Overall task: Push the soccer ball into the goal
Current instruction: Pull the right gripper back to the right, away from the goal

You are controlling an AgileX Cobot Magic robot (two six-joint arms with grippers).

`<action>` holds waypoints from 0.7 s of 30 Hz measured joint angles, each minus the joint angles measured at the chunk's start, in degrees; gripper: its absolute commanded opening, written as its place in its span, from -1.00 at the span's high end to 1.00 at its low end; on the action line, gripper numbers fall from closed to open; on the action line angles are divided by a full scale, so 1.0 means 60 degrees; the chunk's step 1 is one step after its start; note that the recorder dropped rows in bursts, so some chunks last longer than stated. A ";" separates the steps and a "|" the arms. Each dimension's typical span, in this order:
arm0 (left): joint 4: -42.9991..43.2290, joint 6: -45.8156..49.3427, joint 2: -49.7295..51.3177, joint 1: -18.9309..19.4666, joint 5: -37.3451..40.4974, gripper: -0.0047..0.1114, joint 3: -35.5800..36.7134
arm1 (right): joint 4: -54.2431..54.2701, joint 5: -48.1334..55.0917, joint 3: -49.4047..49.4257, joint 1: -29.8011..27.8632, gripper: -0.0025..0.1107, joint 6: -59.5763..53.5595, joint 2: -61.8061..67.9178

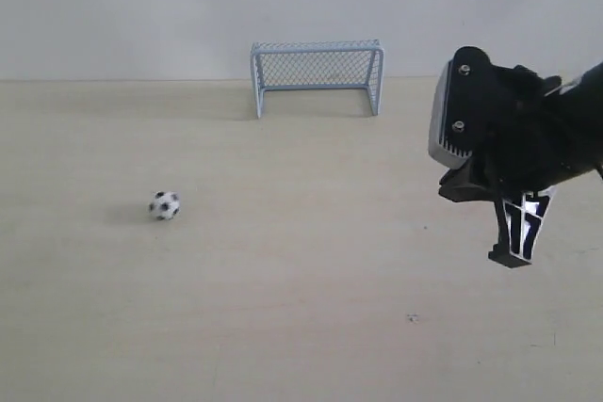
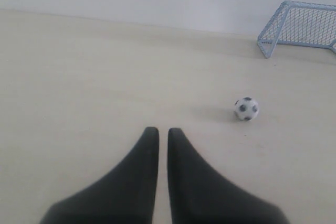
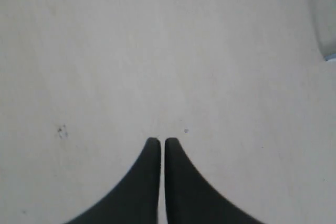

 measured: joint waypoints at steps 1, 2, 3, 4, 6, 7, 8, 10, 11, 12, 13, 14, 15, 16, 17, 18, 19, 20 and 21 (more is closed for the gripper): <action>0.0000 0.0000 0.0000 0.0000 0.0000 0.81 0.0000 | 0.0200 -0.0052 0.0221 0.0000 0.96 0.0200 -0.0311; 0.0000 0.0000 0.0000 0.0000 0.0000 0.81 0.0000 | 0.0424 -0.0094 0.0416 0.0000 0.96 0.0330 -0.0629; 0.0000 0.0000 0.0000 0.0000 0.0000 0.81 0.0000 | 0.0614 -0.0095 0.0555 0.0000 0.96 0.0421 -0.0951; 0.0000 0.0000 0.0000 0.0000 0.0000 0.81 0.0000 | 0.0860 -0.0095 0.0701 0.0000 0.96 0.0573 -0.1271; 0.0000 0.0000 0.0000 0.0000 0.0000 0.81 0.0000 | 0.1283 -0.0095 0.0913 0.0000 0.96 0.1037 -0.1841; 0.0000 0.0000 0.0000 0.0000 0.0000 0.81 0.0000 | 0.1439 -0.0035 0.0981 0.0000 0.96 0.1328 -0.2142; 0.0000 0.0000 0.0000 0.0000 0.0000 0.81 0.0000 | 0.1586 0.0060 0.1023 0.0000 0.96 0.1637 -0.2426; 0.0000 0.0000 0.0000 0.0000 0.0000 0.81 0.0000 | 0.1687 0.0221 0.1040 0.0000 0.96 0.2207 -0.2863; 0.0000 0.0000 0.0000 0.0000 0.0000 0.81 0.0000 | 0.1759 0.0311 0.1040 0.0000 0.96 0.2507 -0.3171; 0.0000 0.0000 0.0000 0.0000 0.0000 0.81 0.0000 | 0.1826 0.0335 0.1040 0.0000 0.96 0.2743 -0.3368; 0.0000 0.0000 0.0000 0.0000 0.0000 0.81 0.0000 | 0.1889 0.0357 0.1040 0.0000 0.96 0.3034 -0.3643; 0.0000 0.0000 0.0000 0.0000 0.0000 0.81 0.0000 | 0.1915 0.0383 0.1040 0.0000 0.96 0.3200 -0.3814; 0.0000 0.0000 0.0000 0.0000 0.0000 0.81 0.0000 | 0.1966 0.0398 0.1040 0.0000 0.96 0.3346 -0.4004; 0.0000 0.0000 0.0000 0.0000 0.0000 0.81 0.0000 | 0.1967 0.0398 0.1040 0.0000 0.96 0.3423 -0.4181; 0.0000 0.0000 0.0000 0.0000 0.0000 0.81 0.0000 | 0.1988 0.0398 0.1040 0.0000 0.96 0.3478 -0.4339; 0.0000 0.0000 0.0000 0.0000 0.0000 0.81 0.0000 | 0.2006 0.0398 0.1040 0.0000 0.96 0.3527 -0.4453; 0.0000 0.0000 0.0000 0.0000 0.0000 0.81 0.0000 | 0.2006 0.0398 0.1040 0.0000 0.96 0.3548 -0.4603; 0.0000 0.0000 0.0000 0.0000 0.0000 0.81 0.0000 | 0.2006 0.0398 0.1040 0.0000 0.96 0.3591 -0.4667; 0.0000 0.0000 0.0000 0.0000 0.0000 0.81 0.0000 | 0.2024 0.0398 0.1040 0.0000 0.96 0.3613 -0.4781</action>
